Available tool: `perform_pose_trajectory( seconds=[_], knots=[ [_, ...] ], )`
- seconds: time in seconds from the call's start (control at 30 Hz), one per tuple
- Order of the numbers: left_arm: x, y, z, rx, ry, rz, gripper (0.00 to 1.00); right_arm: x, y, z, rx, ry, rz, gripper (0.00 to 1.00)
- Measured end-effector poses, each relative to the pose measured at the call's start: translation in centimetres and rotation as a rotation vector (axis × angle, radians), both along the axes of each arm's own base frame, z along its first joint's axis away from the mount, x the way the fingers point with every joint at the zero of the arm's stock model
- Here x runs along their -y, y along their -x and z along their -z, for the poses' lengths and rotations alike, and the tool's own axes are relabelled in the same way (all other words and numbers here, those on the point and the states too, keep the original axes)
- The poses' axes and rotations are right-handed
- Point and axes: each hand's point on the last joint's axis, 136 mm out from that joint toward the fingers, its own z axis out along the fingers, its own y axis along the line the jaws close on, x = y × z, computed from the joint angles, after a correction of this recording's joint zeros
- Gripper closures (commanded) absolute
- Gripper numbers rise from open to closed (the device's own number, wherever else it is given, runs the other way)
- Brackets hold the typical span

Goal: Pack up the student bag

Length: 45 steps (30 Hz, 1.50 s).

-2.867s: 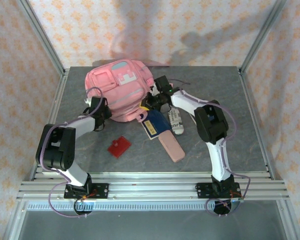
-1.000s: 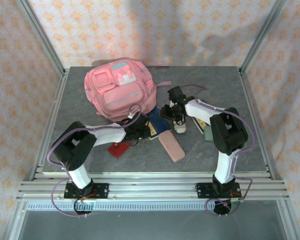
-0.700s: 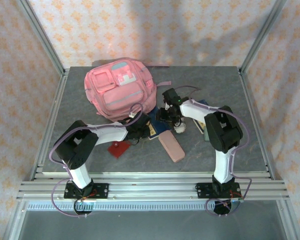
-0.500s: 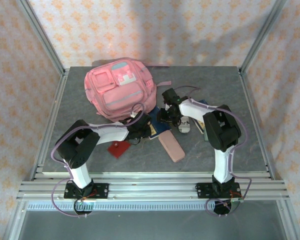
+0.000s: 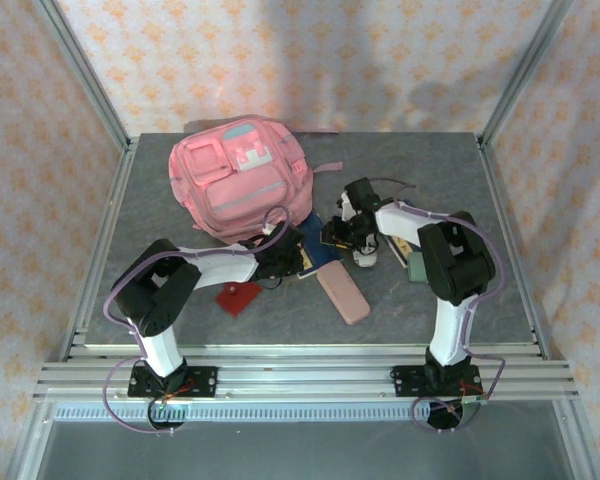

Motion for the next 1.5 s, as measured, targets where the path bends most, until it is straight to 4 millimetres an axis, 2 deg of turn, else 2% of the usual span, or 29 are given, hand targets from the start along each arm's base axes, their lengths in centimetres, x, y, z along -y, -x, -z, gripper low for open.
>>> perform_pose_trajectory(
  seconds=[0.2,0.27,0.37,0.43,0.57,0.63,0.7,0.77,0.87,0.97,1.07,1.23,1.4,1.5],
  knots=[
    [-0.4,0.0,0.0,0.008,-0.010,-0.010,0.91,-0.4,0.7,-1.7,0.014,-0.104,-0.014,0.65],
    [-0.3,-0.2,-0.1,0.020,-0.001,-0.010,0.91,-1.6,1.7,-2.6,-0.009,-0.176,-0.052,0.64],
    [0.2,-0.7,-0.3,0.039,0.020,-0.008,0.91,-3.8,4.3,-3.0,-0.068,-0.251,-0.131,0.63],
    [0.4,-0.9,-0.3,0.046,0.027,-0.007,0.91,-4.5,5.6,-2.9,-0.100,-0.272,-0.162,0.69],
    [0.4,-0.9,-0.3,0.049,0.029,-0.008,0.90,-4.3,5.7,-2.8,-0.134,-0.277,-0.136,0.87],
    [0.4,-0.9,-0.4,0.055,0.031,-0.010,0.83,-4.0,5.6,-2.5,-0.156,-0.266,-0.103,0.96],
    [0.2,-0.9,-0.4,0.060,0.030,-0.015,0.76,-3.6,5.4,-2.3,-0.166,-0.254,-0.077,1.00],
    [-0.1,-0.7,-0.5,0.062,0.028,-0.019,0.61,-3.2,5.3,-2.2,-0.168,-0.239,-0.054,1.00],
    [-0.4,-0.2,-1.3,0.066,0.034,-0.017,0.52,-2.5,5.0,-3.3,-0.136,-0.218,-0.025,1.00],
    [-0.5,-0.2,-3.8,0.108,0.069,-0.019,0.42,-1.7,4.7,-6.1,-0.069,-0.217,0.001,1.00],
    [-0.4,-0.6,-7.4,0.178,0.127,-0.026,0.34,-0.7,4.9,-9.6,0.015,-0.226,0.019,1.00],
    [-2.0,-2.2,-13.2,0.304,0.252,-0.071,0.22,0.1,5.9,-14.9,0.137,-0.276,0.011,1.00],
    [-5.1,-4.0,-18.1,0.439,0.421,-0.114,0.12,-0.3,6.8,-17.8,0.188,-0.340,-0.033,1.00],
    [-6.5,-4.6,-20.8,0.512,0.532,-0.116,0.11,-1.0,7.2,-19.1,0.194,-0.391,-0.075,1.00]
  ],
)
